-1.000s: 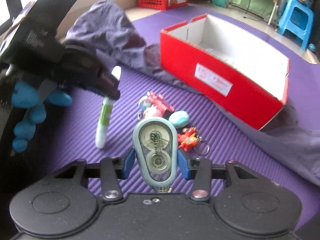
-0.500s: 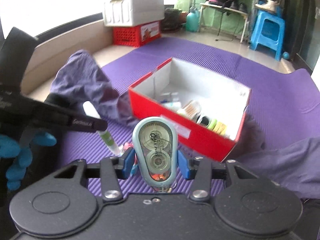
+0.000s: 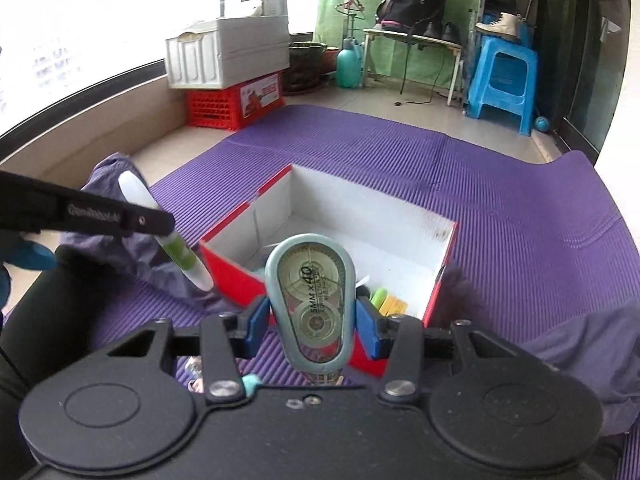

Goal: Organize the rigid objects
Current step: 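Carry the marker and tape roller over the red box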

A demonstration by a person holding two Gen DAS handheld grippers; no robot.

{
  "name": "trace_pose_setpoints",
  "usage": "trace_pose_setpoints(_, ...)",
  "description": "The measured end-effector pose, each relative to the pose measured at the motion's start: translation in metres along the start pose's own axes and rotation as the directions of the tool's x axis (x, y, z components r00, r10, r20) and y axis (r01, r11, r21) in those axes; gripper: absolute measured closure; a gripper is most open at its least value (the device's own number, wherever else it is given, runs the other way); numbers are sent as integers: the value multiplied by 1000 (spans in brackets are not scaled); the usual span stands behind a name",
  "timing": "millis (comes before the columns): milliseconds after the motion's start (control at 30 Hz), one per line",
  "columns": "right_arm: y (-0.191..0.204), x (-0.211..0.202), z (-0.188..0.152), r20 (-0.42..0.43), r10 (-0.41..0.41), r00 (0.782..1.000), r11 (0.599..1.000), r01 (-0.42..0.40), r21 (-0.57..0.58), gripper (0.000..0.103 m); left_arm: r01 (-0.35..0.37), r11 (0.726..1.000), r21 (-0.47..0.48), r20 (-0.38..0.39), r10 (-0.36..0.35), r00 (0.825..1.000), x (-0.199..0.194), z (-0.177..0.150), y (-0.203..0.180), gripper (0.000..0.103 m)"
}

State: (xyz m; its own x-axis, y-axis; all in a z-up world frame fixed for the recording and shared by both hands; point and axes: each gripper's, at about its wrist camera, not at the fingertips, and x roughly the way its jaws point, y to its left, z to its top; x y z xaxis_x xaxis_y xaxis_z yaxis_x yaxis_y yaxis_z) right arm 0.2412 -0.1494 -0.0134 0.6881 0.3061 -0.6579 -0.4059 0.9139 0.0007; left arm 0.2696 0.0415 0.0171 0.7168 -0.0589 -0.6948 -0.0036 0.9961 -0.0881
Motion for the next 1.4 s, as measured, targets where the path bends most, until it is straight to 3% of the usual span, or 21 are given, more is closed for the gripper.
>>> trace_pose_setpoints(300, -19, 35, 23, 7, -50, 999, 999, 50, 13, 58, -14, 999, 41, 5, 14, 1000, 37, 33, -9, 86)
trace_pose_setpoints(567, -42, 86, 30, -33, -73, 997, 996, 75, 56, 58, -6, 999, 35, -65, 8, 998, 93, 44, -13, 86)
trace_pose_setpoints(967, -57, 172, 20, -133, -83, 988, 991, 97, 98, 58, 44, 998, -38, -144, -49, 988, 171, 55, -17, 86)
trace_pose_setpoints(1233, -58, 202, 9, -186, -89, 978, 992, 104, 74, 58, 83, 991, -105, -169, -100, 980, 208, 53, -19, 86)
trace_pose_setpoints(1400, -55, 211, 7, -206, -82, 975, 994, 96, 58, 57, 70, 991, -110, -162, -87, 983, 222, 43, -13, 86)
